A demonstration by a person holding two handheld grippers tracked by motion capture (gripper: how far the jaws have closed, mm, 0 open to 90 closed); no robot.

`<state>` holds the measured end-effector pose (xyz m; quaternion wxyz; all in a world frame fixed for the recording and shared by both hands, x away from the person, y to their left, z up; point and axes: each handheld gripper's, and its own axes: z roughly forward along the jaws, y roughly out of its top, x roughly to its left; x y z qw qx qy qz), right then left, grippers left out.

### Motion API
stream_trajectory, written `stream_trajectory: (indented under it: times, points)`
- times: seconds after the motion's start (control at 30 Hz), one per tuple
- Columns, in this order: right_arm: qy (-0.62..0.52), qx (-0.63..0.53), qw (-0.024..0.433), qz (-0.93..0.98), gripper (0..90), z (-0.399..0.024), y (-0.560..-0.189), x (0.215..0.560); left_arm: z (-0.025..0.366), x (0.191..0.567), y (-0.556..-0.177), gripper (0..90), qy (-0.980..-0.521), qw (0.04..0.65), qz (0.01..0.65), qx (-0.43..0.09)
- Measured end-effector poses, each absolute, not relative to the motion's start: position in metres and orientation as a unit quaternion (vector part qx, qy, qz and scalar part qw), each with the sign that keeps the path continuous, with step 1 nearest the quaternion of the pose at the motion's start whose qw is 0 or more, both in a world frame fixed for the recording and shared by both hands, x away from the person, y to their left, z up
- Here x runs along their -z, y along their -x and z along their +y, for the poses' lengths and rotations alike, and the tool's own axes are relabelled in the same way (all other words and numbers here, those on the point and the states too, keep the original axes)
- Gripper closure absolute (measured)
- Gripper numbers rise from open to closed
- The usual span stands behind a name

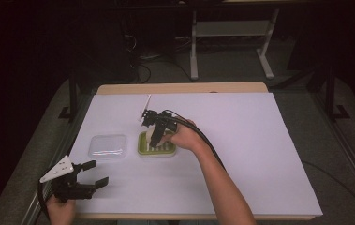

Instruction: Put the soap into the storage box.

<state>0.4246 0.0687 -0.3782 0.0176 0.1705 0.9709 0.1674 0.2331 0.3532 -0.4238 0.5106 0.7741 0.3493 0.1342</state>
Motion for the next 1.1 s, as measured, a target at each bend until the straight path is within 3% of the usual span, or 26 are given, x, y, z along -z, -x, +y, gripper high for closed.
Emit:
stream_trajectory:
  times: [1.1]
  points:
    - [-0.170, -0.153, 0.001, 0.973, 24.4, 0.073, -0.426, 0.390, 0.354, 0.424, -0.233, 12.8, -0.774, 0.510, 0.351, -0.134]
